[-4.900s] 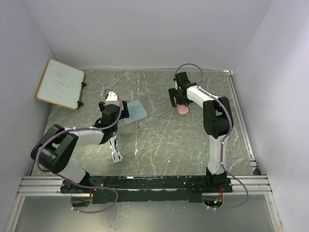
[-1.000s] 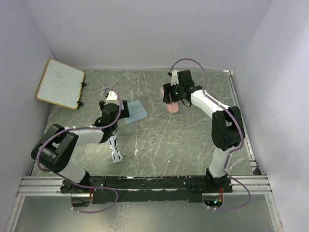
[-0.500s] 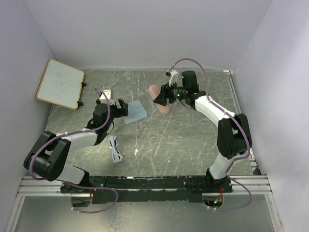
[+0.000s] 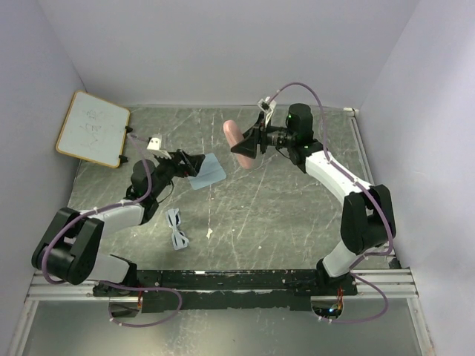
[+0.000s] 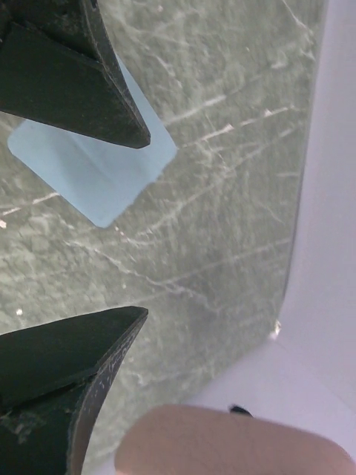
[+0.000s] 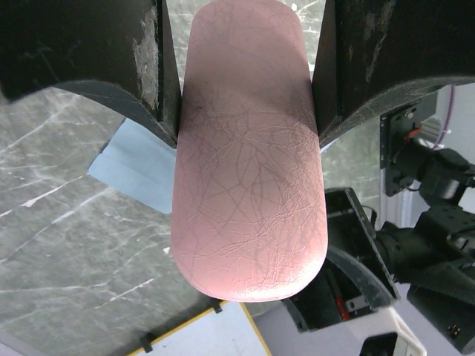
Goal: Organize the sunglasses
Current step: Pick up the sunglasses case from the center of the board, then open the sunglasses case at the center of the board.
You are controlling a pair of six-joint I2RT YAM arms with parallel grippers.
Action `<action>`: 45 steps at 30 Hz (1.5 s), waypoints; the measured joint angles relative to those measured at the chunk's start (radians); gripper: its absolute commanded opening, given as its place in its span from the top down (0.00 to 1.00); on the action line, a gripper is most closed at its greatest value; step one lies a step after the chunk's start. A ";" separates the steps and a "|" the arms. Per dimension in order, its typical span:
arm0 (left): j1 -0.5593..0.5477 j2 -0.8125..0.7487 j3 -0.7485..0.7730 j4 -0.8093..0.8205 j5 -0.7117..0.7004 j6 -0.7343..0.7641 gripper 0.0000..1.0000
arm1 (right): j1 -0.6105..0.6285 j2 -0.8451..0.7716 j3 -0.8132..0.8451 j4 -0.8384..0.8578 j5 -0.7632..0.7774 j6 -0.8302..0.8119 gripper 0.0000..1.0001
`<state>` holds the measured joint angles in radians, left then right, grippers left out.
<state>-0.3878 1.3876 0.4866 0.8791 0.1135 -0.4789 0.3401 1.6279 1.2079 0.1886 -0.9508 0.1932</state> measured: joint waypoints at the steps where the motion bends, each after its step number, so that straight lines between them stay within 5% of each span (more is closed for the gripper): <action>1: 0.007 -0.004 -0.002 0.019 0.021 -0.014 0.00 | 0.000 -0.004 -0.008 0.010 -0.007 0.007 1.00; 21: 0.055 0.131 0.001 0.510 0.478 -0.351 0.00 | 0.020 -0.031 -0.100 0.172 -0.056 0.146 1.00; 45: 0.057 0.184 0.096 0.623 0.583 -0.476 0.00 | 0.141 -0.031 -0.100 0.187 -0.047 0.157 1.00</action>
<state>-0.3305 1.5715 0.5827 1.5017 0.6964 -0.9550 0.4812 1.5974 1.1076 0.3752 -0.9981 0.3500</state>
